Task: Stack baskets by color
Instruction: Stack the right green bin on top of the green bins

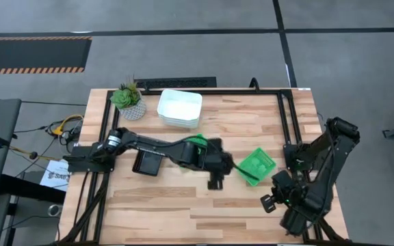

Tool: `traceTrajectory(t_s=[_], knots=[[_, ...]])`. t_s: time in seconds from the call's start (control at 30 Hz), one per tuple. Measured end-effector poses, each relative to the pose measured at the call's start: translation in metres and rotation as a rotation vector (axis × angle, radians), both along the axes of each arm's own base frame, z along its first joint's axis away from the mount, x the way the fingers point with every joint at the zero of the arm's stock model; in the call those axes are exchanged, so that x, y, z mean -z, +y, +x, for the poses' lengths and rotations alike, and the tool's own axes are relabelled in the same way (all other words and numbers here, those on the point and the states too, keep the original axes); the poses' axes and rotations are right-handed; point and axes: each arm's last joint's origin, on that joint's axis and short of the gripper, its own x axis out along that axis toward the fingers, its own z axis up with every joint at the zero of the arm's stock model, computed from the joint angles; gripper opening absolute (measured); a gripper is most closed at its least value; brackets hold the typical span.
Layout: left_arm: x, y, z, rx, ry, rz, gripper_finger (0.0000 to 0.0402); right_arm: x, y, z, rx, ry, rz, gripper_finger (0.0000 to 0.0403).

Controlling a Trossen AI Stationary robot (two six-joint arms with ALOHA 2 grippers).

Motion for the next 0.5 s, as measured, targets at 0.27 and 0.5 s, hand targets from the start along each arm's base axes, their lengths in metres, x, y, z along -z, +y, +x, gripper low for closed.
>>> traceTrajectory(t_s=[0.27, 0.5], knots=[[0.05, -0.017, 0.039, 0.33, -0.058, 0.162, 0.0227, 0.008, 0.025, -0.029, 0.054, -0.043, 0.027, 0.0022], [0.083, -0.015, 0.061, 0.5, -0.101, 0.243, 0.0227, 0.021, 0.038, -0.028, 0.044, -0.03, 0.047, 0.0017]])
